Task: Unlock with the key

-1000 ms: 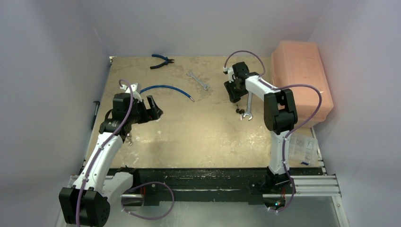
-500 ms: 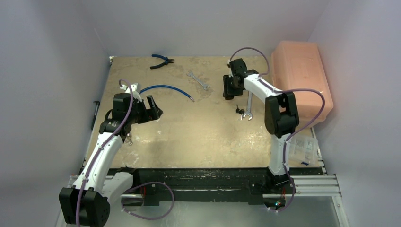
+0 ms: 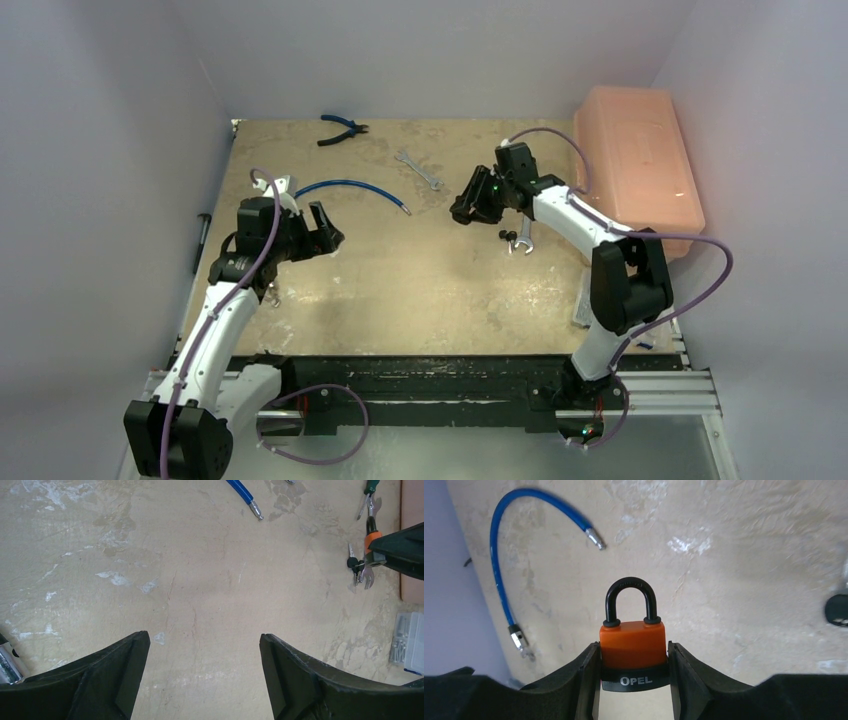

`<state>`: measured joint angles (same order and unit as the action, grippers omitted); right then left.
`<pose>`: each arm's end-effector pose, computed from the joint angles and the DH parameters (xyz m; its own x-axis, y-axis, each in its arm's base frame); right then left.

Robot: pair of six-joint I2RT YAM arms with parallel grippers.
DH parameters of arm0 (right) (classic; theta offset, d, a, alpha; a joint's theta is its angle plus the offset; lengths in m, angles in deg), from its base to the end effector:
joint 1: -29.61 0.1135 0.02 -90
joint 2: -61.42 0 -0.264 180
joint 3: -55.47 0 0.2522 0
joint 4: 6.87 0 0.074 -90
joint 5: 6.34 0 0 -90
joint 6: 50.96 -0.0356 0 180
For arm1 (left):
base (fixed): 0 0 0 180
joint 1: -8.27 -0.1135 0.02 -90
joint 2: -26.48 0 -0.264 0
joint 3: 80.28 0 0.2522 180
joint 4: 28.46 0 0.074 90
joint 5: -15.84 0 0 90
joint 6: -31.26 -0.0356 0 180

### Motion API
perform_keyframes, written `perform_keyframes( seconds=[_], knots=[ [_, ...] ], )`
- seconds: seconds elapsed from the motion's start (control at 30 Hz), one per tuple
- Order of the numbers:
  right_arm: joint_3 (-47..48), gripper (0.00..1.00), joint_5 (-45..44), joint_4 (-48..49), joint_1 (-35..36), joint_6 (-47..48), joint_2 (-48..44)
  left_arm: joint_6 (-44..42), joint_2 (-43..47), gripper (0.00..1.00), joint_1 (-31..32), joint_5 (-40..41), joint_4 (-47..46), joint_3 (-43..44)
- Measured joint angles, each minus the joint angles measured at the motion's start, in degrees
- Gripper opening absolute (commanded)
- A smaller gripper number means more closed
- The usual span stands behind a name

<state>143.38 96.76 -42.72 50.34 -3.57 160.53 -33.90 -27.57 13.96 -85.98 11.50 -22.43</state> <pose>0.3556 0.1432 0.2456 -0.8350 0.3890 -0.3892 0.1034 0.8056 0.5834 0.2028 -0.0275 0.2797 -0.6427 -0.3492 -0.6819 -0.0092 0.8936 -0.4488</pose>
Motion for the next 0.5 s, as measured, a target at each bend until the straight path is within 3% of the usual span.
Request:
perform_keyframes(
  seconds=[0.3,0.5],
  knots=[
    [-4.8,0.0,4.4,5.4,2.3,-3.9,-0.2,0.0,0.6,0.86,0.0,0.0,0.0,0.0],
    [-5.7,0.0,0.8,6.6,9.7,-1.3,-0.1,0.0,1.1,0.86,0.0,0.0,0.0,0.0]
  ],
)
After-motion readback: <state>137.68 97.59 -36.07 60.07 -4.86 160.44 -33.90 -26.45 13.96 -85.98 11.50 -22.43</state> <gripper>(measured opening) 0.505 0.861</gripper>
